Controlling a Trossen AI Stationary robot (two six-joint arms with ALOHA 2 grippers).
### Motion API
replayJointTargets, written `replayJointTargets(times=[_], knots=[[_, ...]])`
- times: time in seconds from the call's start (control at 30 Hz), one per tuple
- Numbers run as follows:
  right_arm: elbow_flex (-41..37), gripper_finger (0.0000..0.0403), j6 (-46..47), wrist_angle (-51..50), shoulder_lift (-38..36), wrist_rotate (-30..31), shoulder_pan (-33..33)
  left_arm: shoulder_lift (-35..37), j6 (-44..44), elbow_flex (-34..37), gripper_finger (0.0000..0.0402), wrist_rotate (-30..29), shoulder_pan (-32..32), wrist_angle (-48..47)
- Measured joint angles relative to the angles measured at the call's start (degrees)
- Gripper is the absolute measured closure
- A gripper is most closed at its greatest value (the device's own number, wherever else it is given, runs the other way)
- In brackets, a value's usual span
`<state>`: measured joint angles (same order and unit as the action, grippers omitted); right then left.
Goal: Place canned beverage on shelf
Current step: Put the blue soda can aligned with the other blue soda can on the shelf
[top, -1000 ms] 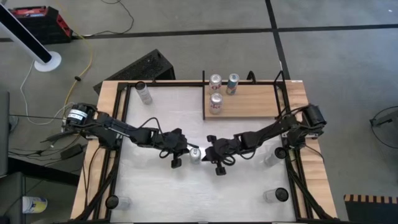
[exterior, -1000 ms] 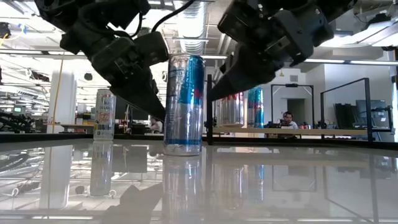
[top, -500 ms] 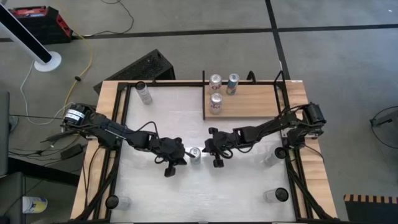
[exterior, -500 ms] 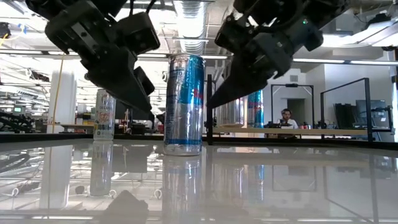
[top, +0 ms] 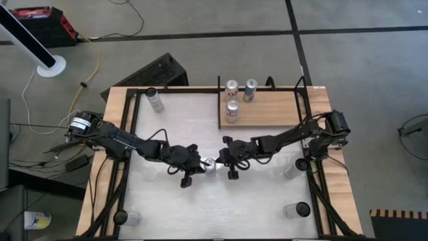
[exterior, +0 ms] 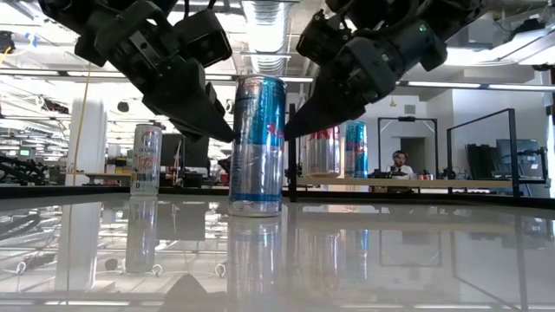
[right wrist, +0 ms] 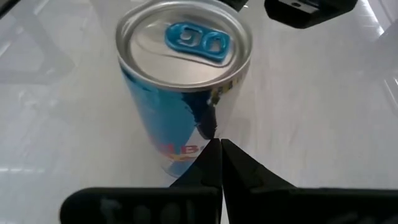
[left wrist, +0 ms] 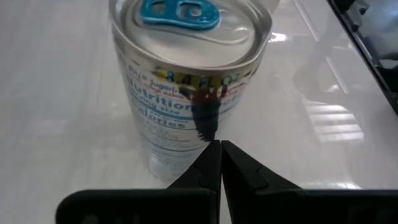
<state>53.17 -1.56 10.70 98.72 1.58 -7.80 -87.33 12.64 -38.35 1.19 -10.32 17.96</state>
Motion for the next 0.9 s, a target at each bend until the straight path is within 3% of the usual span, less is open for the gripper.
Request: replayJointTargets(times=[0.57,0.9], knots=[[-0.02,0.0381,1.73,-2.67,-0.05,-2.45,-3.37,-0.02,-2.51,0.11,0.0401,-5.74,1.32,0.05],[0.02,0.0381,1.72,-8.19,-1.57,-4.72,-4.24,0.04,-2.47,0.09,0.0401,-5.37,2.62,-1.13]])
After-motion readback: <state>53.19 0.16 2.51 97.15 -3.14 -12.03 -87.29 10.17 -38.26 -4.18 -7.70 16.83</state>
